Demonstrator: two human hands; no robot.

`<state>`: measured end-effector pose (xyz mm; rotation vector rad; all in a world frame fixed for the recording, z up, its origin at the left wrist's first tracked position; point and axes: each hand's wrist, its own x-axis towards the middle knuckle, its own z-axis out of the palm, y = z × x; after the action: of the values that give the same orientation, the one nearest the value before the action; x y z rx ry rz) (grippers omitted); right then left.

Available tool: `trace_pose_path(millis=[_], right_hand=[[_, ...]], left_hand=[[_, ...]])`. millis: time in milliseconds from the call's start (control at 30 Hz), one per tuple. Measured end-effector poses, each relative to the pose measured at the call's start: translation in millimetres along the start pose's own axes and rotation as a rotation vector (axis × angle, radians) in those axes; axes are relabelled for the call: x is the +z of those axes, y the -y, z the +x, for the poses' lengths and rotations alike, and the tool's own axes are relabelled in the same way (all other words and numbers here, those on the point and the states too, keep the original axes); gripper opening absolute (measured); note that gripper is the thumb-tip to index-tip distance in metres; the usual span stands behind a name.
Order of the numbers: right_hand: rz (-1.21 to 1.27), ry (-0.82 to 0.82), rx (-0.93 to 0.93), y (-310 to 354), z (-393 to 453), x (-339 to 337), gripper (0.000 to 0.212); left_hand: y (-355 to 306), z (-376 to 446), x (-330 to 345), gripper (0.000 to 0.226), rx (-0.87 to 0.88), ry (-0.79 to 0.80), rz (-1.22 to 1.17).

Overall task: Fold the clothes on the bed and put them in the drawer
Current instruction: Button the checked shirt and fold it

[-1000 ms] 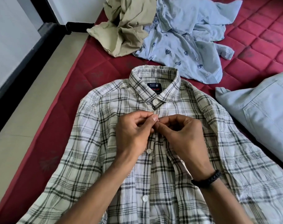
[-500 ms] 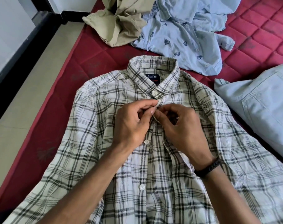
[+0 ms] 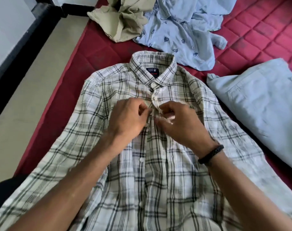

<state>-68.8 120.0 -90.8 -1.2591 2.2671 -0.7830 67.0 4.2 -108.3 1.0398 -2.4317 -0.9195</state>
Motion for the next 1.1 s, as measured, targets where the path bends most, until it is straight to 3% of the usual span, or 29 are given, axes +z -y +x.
trace_pose_path(millis=[67, 133, 267, 367, 500, 667, 800, 1100], right_hand=[[-0.222, -0.016, -0.087, 0, -23, 1, 0.038], [-0.251, -0.060, -0.091, -4, -39, 8, 0.030], [-0.117, -0.213, -0.032, -15, -43, 27, 0.014], [0.113, -0.260, 0.098, -10, -34, 27, 0.016], [0.433, -0.058, 0.259, -11, -17, 7, 0.010], [0.624, 0.166, 0.343, -23, -18, 5, 0.015], [0.684, 0.160, 0.338, -20, -23, 3, 0.014], [0.753, 0.116, 0.265, -10, -25, 6, 0.010]], left_hand=[[1, -22, 5, 0.019, 0.030, 0.044, 0.081], [1, -39, 12, 0.032, 0.060, 0.015, 0.175], [5, -39, 15, 0.027, 0.050, -0.042, 0.162], [5, -33, 12, 0.015, -0.017, -0.053, 0.061], [-3, -25, 10, 0.013, -0.185, -0.060, -0.172], [-7, -33, 11, 0.013, -0.256, -0.048, -0.452], [-10, -39, 16, 0.016, -0.311, -0.077, -0.606], [-15, -43, 21, 0.015, -0.296, -0.106, -0.649]])
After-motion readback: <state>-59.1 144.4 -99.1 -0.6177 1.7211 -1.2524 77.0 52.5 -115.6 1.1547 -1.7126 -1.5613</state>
